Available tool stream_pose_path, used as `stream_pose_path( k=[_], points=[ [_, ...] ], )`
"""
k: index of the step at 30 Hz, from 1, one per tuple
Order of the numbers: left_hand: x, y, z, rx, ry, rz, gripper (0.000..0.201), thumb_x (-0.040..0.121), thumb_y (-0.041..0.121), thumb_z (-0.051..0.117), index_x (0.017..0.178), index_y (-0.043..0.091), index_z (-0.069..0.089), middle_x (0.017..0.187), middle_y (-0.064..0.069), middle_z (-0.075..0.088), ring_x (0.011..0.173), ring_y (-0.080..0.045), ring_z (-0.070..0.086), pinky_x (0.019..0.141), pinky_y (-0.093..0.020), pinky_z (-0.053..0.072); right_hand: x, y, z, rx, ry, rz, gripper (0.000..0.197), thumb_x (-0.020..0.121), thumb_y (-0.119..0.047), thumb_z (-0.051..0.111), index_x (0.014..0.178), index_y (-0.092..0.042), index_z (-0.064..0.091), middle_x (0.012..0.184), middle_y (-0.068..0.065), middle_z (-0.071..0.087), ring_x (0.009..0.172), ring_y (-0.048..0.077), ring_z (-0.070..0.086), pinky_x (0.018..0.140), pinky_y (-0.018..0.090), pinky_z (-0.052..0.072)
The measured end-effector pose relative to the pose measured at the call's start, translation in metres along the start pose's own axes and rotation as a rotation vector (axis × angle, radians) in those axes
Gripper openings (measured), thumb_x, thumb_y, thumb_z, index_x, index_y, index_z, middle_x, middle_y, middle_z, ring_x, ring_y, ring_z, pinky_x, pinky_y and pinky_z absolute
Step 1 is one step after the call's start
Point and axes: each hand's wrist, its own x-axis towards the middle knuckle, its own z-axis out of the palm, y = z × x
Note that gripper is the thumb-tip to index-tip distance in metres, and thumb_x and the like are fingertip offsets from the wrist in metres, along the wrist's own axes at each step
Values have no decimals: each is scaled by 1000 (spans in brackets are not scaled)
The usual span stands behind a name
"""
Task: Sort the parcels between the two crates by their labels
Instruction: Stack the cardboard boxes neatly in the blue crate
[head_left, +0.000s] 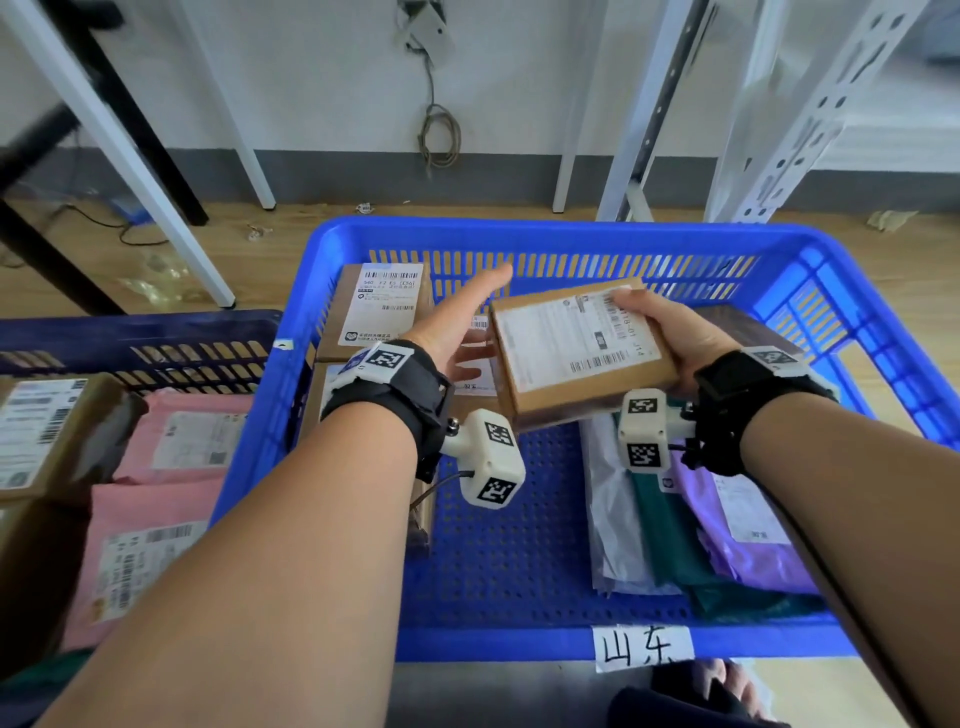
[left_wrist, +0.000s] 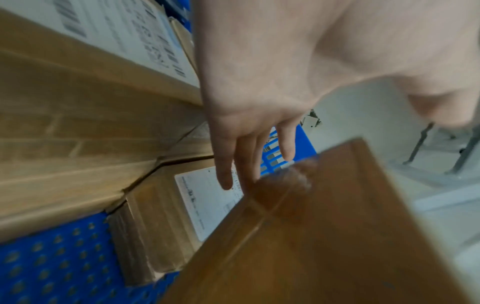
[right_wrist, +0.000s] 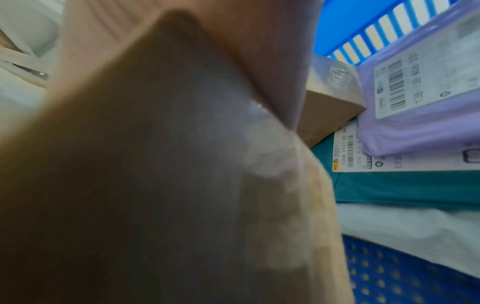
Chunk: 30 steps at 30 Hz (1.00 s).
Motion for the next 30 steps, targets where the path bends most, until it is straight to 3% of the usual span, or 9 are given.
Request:
stream_pose_path(
  k=[2,5,9,13,18,20,23,26,30],
  points=[
    [-3,-4,1,89,-69,-2,57,68,65,68,100,18,65,103,-7,70,95,-25,66,83,-36,54,-1,0,3,-41,-40,13,28,82,-37,63,95,-12,67,86,7,75,70,18,73,73,35,58],
    [-3,-10,0,105,-65,9,46,72,57,67,96,18,68,90,-7,70,83,-23,66,67,-32,54,0,-1,9,-83,-67,28,44,69,-42,70,102,-14,67,95,8,75,78,20,73,83,38,55],
    [2,-9,0,62,69,46,51,70,60,66,99,17,69,85,-3,73,89,-23,69,77,-38,57,3,-3,14,-47,-16,16,59,67,-47,78,116,-17,63,111,7,71,101,24,67,92,45,52],
    [3,-4,2,-97,155,152,32,87,52,55,82,23,67,76,5,73,87,-18,68,86,-41,54,11,1,16,-62,67,18,80,72,-56,73,138,-24,40,127,11,53,116,33,55,97,57,45],
    [8,-3,8,181,139,123,73,68,75,45,117,23,60,111,0,66,101,-20,61,93,-41,48,14,5,26,-53,-26,41,42,81,-48,68,109,-19,60,99,6,68,91,28,67,79,46,55],
    [9,-3,8,364,187,201,58,74,64,48,101,15,63,100,-1,65,93,-21,60,87,-33,46,16,6,24,-80,15,29,42,79,-48,69,108,-19,61,97,4,68,92,26,66,79,45,54],
    [12,5,4,511,444,483,19,87,21,55,83,12,71,86,3,70,83,-15,63,77,-24,46,20,6,21,-108,74,41,42,78,-49,71,106,-19,62,98,3,68,96,25,65,82,44,53],
    [15,12,-6,517,643,610,23,87,11,51,89,18,72,95,8,71,91,-12,63,78,-24,48,28,7,27,-102,104,43,51,77,-51,71,114,-18,62,103,6,69,97,27,66,81,44,54],
    [22,2,-29,621,743,547,26,87,7,52,97,22,70,109,7,66,101,-10,58,76,-21,40,37,10,50,-120,138,52,56,73,-56,70,114,-19,64,106,9,69,96,30,68,79,47,56]
  ],
)
